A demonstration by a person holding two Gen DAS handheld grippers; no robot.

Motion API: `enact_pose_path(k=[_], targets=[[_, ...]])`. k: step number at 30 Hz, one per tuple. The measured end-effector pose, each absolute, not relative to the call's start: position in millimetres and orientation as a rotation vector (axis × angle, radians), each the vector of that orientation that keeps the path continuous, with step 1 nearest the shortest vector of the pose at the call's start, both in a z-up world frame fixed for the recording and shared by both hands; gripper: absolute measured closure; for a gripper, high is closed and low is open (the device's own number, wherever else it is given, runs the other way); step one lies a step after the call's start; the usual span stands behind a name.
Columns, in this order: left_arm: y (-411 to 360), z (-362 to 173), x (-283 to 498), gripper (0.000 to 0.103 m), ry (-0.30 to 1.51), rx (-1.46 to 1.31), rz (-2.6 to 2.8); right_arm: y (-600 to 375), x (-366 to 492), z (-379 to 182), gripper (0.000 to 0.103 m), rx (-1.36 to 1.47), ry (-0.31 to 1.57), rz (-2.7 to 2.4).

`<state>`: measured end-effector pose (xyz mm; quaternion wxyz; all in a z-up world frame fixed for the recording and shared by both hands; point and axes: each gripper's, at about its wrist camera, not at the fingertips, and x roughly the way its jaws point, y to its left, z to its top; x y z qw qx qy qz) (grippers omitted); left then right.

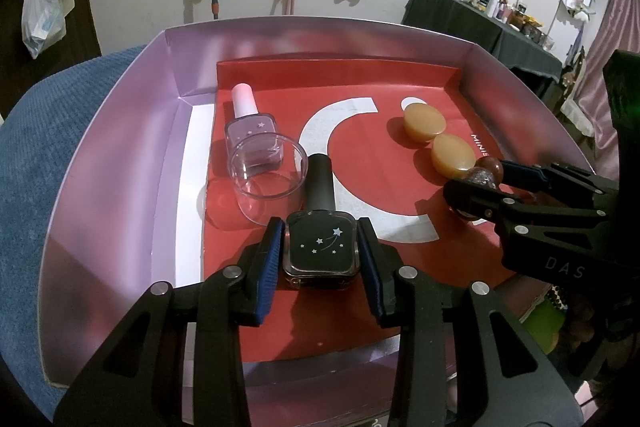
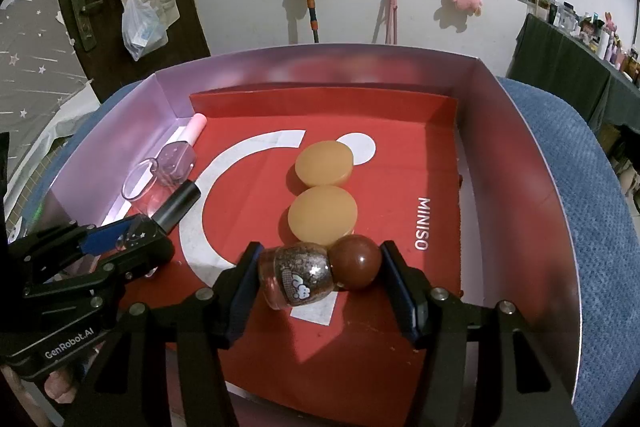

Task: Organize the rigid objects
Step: 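Open the left gripper beside the glass cup while the right releases the glitter bottle by the puffs, then withdraw both grippers from the box toward the remaining objects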

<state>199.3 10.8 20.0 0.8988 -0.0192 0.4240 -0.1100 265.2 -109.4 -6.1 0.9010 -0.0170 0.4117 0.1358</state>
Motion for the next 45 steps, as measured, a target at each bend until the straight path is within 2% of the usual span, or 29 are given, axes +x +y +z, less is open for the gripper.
enact_pose_path(k=[9, 13, 20, 23, 26, 37, 45], targets=[[10.7, 20.4, 199.1, 0.067, 0.878, -0.040, -0.226, -108.1, 265.1, -5.7, 0.041, -0.030, 0.853, 0.282], [12.3, 19.3, 199.7, 0.051, 0.874, -0.042, -0.211, -108.4, 265.2, -5.8, 0.041, -0.032, 0.852, 0.282], [14.5, 19.0, 199.3, 0.050, 0.871, -0.058, -0.205, -109.7, 265.6, -5.7, 0.040, -0.031, 0.853, 0.282], [14.6, 19.0, 199.1, 0.049, 0.871, -0.059, -0.206, -110.3, 265.7, -5.4, 0.034, -0.024, 0.854, 0.288], [15.6, 20.9, 197.7, 0.039, 0.862, -0.066, -0.205, -111.1, 264.0, -4.8, 0.034, -0.019, 0.853, 0.290], [15.9, 31.4, 188.8, 0.034, 0.827, -0.064, -0.192, -112.9, 253.3, 2.8, 0.025, 0.020, 0.835, 0.326], [11.3, 42.7, 176.4, 0.026, 0.787, -0.039, -0.189, -115.6, 236.4, 14.5, 0.017, 0.044, 0.797, 0.367]])
